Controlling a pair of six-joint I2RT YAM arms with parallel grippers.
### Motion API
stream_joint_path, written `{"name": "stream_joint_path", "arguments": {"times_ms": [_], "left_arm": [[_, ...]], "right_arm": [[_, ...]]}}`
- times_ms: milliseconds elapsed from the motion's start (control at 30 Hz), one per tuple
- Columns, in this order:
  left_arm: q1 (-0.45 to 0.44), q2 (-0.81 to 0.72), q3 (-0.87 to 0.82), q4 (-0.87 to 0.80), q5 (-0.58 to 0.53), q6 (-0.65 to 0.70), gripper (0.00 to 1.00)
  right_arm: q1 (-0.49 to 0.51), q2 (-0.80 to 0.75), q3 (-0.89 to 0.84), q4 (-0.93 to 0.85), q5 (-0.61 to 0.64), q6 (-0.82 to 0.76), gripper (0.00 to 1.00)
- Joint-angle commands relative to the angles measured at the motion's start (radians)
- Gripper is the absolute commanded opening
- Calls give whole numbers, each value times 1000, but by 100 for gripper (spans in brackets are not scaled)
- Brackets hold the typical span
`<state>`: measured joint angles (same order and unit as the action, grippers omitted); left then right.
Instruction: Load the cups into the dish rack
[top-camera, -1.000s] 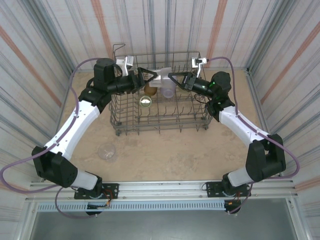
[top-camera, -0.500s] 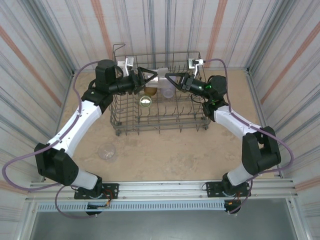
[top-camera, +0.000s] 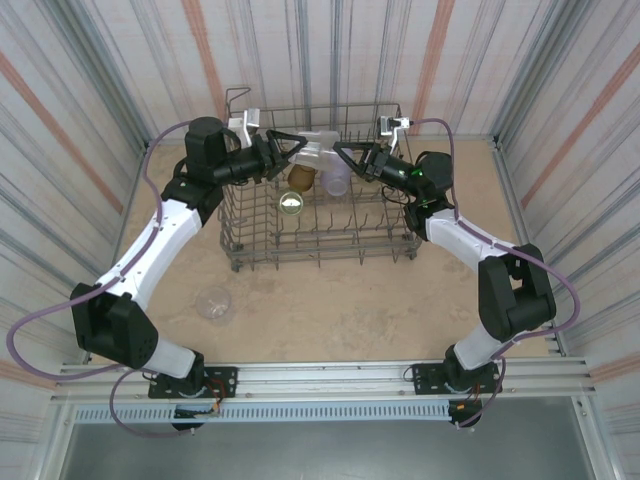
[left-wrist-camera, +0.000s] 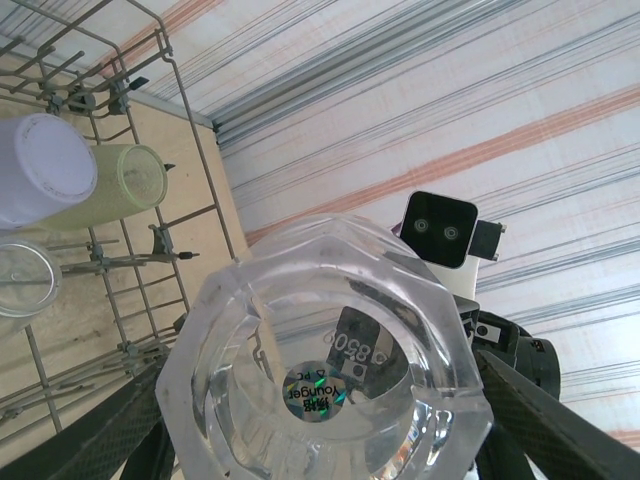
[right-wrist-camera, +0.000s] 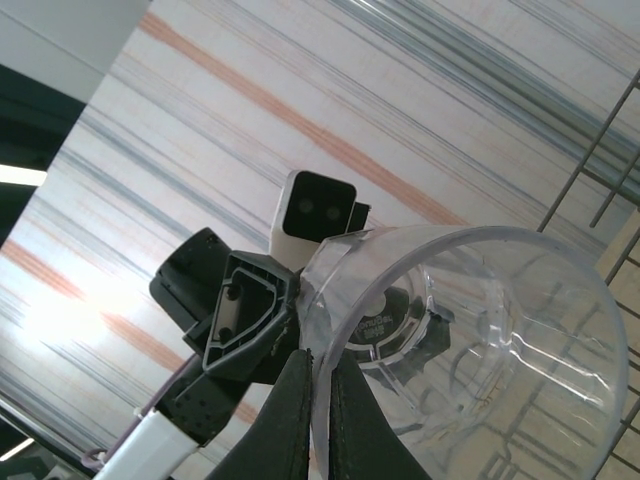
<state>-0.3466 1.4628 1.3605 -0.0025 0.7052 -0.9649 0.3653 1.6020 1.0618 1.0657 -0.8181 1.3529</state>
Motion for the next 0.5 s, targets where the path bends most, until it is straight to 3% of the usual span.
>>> {"name": "stream_joint_path", "arguments": {"times_ms": [0,67,133,467], "left_arm": [[-25,18,-9,1,48,50,14],[-20,17,1,-25,39,70,8],[-16,15,15,-57,28,95,3],[12,5,54,-180,-24,205,0]], "right_arm": [[28,-12,29,-50,-32,-47,17],[26,-20,32,-101,-32,-74,33],[25,-28,32,-147,-30,-98,43],[2,-58,6,-247,-29,-140,62]]}}
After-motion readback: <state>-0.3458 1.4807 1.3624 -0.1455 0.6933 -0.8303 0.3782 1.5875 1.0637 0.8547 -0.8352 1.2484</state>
